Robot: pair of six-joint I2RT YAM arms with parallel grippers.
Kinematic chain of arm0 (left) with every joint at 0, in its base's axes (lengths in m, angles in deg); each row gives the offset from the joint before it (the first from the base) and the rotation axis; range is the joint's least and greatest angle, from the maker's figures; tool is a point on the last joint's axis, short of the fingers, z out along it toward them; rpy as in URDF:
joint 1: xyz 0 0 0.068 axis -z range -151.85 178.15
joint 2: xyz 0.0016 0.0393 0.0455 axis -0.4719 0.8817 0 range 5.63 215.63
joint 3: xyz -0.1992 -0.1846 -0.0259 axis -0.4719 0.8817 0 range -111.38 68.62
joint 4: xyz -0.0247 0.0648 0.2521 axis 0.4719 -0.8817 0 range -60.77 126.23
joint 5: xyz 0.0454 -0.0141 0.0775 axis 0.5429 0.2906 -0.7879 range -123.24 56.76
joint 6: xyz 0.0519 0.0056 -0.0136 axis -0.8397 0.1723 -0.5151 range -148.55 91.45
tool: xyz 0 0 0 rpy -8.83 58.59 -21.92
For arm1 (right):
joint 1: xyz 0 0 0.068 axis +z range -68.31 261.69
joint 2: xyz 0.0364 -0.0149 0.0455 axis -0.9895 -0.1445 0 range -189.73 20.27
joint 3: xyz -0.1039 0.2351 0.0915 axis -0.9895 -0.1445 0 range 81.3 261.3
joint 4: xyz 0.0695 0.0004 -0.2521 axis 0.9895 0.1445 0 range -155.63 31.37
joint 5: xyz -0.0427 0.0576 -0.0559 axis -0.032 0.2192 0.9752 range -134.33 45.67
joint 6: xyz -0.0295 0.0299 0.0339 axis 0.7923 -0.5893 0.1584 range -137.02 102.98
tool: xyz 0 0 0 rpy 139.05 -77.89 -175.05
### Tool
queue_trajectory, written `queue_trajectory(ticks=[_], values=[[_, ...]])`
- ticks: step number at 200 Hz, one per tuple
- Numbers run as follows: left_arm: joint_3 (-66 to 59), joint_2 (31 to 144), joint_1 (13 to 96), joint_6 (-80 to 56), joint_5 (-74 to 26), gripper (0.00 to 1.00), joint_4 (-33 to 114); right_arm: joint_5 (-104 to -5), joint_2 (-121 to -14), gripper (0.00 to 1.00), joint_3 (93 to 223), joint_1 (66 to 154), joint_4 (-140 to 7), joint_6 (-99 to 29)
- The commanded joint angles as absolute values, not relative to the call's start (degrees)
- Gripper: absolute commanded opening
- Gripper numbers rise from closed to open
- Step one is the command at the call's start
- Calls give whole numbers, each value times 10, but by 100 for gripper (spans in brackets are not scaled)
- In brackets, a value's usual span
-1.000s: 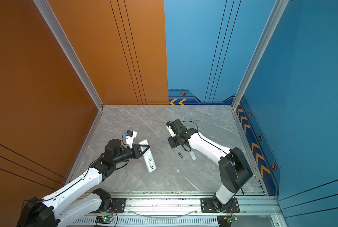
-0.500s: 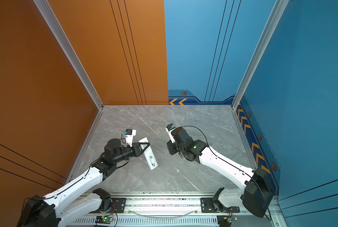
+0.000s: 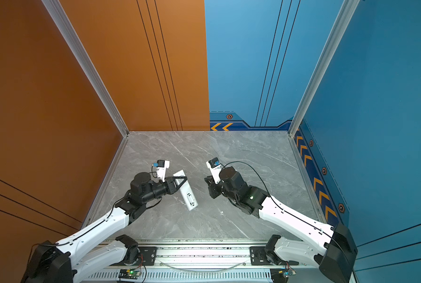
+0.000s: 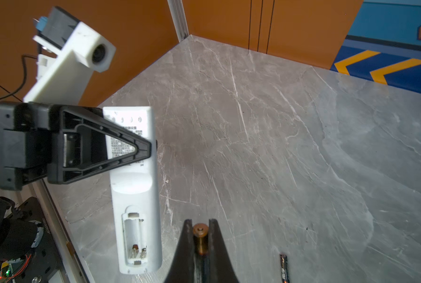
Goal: Load the batteries into the remote control
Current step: 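Lift the AA battery with the right gripper and carry it toward the remote, then bring the held battery to the remote's open compartment with the right gripper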
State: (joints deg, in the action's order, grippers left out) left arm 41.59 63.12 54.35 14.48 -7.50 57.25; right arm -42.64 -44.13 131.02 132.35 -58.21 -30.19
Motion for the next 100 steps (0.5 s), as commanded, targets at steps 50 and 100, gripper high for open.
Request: queue_trajectory(ticks=[50, 100], values=[[398, 637, 538, 158, -63, 0, 608, -435, -422, 0, 1273, 1351, -691, -272], [392, 650, 538, 163, -60, 0, 612, -433, -414, 0, 1275, 1355, -685, -263]])
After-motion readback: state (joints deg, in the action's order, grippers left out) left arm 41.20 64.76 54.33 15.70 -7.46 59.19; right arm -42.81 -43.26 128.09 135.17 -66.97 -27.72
